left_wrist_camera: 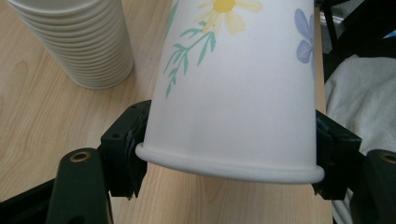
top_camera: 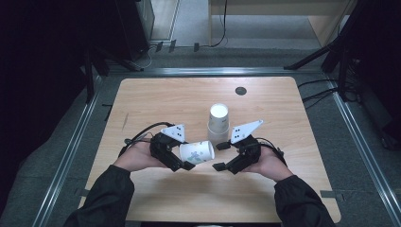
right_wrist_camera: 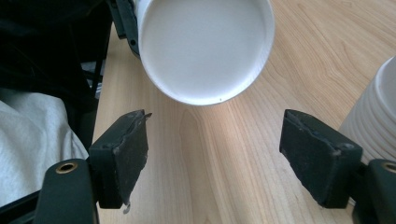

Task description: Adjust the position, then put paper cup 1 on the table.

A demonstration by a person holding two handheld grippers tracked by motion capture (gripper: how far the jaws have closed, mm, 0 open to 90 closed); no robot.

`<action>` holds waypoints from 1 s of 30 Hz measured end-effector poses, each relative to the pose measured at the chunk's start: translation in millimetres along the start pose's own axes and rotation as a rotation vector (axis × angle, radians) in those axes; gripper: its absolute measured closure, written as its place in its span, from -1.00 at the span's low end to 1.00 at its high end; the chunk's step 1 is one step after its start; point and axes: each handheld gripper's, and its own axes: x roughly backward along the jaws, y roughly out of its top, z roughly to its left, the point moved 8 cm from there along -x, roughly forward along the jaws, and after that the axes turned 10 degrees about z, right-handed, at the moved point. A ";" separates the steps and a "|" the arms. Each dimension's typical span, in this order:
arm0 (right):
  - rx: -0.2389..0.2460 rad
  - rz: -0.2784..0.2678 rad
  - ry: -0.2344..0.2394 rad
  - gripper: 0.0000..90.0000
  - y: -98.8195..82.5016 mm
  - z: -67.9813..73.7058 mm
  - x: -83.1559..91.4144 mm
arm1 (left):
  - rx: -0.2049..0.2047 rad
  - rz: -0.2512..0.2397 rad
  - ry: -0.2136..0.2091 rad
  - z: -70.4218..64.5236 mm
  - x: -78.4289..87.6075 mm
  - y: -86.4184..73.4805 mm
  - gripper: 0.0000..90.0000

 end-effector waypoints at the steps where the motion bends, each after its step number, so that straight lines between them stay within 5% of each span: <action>1: 0.002 0.004 -0.005 -0.46 -0.6 -0.4 -0.3 | -0.012 0.019 0.001 -1.4 0.7 0.0 -0.40; 11: 0.011 0.030 -0.019 -0.46 -4.3 1.3 -5.5 | -0.029 0.141 -0.001 -0.3 -6.4 0.8 -0.40; 18: 0.017 0.020 -0.025 -0.45 -3.7 3.1 -6.1 | -0.057 0.179 0.010 2.1 -6.6 6.8 -0.40; 30: 0.030 0.050 -0.019 -0.45 -6.4 5.3 -18.8 | -0.103 0.285 0.020 0.2 -30.2 7.7 -0.40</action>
